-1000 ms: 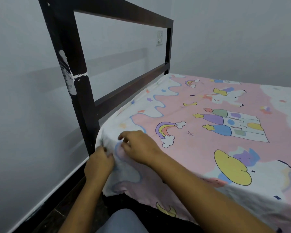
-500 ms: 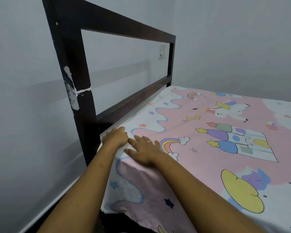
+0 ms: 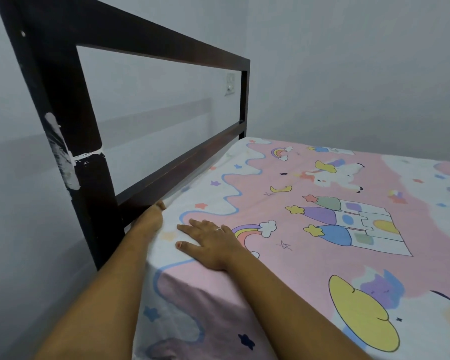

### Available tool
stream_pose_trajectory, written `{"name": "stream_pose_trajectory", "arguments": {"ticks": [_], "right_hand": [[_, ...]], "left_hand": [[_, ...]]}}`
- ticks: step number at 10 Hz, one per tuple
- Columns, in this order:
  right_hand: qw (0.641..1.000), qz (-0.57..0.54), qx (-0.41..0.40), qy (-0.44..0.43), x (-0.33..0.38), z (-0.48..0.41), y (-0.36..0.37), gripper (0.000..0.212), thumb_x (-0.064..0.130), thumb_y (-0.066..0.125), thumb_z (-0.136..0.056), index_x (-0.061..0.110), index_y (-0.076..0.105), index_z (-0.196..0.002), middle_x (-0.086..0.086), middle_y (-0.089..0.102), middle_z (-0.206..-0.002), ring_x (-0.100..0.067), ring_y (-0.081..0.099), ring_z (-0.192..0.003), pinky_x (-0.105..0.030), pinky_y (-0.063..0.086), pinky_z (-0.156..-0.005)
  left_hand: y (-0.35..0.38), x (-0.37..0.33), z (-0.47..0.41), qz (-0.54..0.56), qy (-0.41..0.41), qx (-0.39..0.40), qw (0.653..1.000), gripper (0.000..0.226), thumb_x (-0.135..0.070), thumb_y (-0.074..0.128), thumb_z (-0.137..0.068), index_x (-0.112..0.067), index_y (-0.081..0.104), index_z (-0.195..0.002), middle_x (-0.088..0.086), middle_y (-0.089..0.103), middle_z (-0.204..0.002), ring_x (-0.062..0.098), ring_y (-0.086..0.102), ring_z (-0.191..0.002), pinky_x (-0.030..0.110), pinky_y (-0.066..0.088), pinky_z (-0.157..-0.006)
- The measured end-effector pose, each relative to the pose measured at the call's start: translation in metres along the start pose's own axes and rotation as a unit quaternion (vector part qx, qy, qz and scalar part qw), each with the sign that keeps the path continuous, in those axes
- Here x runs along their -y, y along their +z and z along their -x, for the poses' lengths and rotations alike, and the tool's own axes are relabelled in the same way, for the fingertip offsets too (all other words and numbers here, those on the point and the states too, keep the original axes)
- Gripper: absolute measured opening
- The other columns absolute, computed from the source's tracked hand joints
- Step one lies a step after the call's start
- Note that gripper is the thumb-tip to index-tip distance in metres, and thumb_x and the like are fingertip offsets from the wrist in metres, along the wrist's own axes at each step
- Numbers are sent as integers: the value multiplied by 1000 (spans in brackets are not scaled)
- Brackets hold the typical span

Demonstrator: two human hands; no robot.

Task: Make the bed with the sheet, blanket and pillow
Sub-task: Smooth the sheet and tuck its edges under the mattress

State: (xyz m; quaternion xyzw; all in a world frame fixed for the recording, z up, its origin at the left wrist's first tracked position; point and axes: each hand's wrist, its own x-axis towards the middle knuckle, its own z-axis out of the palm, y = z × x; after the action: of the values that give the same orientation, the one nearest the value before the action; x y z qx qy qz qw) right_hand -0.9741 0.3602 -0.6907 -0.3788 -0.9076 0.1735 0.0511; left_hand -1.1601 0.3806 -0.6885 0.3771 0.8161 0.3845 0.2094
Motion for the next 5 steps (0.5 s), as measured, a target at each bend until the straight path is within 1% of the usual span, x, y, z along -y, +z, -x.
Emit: {"name": "stream_pose_trajectory", "arguments": {"ticks": [1, 2, 3, 4, 5], "right_hand": [[1000, 24, -7, 2, 2, -1, 1, 59, 65, 23, -94, 44, 14, -149, 11, 7, -160, -16, 5, -147, -50, 1, -117], [999, 45, -15, 6, 4, 0, 5, 59, 63, 20, -95, 42, 13, -150, 8, 7, -160, -19, 5, -147, -52, 1, -116], [999, 26, -25, 8, 2, 2, 8, 58, 62, 20, -96, 41, 15, -149, 7, 8, -160, -18, 6, -147, -51, 0, -116], [999, 13, -31, 18, 0, 2, 8, 58, 63, 21, -95, 43, 16, -149, 8, 9, -160, -19, 6, -147, -51, 0, -116], [999, 20, -31, 27, 0, 2, 10, 60, 65, 21, -94, 43, 15, -149, 7, 9, -160, -22, 7, -147, -53, 1, -116]], "left_hand": [[3, -2, -6, 10, -49, 12, 999, 38, -6, 26, -102, 4, 47, -131, 23, 47, -136, 30, 48, -122, 22, 45, -82], [3, -13, 5, -7, -101, 93, 990, 74, -17, -20, -90, -7, 29, -145, 12, 34, -150, 15, 36, -133, 8, 43, -75], [11, -1, 4, -586, 111, 142, 790, 52, -33, 18, -103, -4, 23, -146, 8, 26, -153, 19, 20, -143, 29, 20, -112], [8, -7, -5, -37, -80, 51, 995, 92, -28, -42, -60, 28, -15, -128, 10, 32, -150, 13, 27, -142, 6, 42, -75], [4, -7, 9, -3, -60, -29, 998, 52, 7, 8, -95, 10, 39, -136, 22, 45, -139, 34, 44, -129, 14, 42, -69]]}}
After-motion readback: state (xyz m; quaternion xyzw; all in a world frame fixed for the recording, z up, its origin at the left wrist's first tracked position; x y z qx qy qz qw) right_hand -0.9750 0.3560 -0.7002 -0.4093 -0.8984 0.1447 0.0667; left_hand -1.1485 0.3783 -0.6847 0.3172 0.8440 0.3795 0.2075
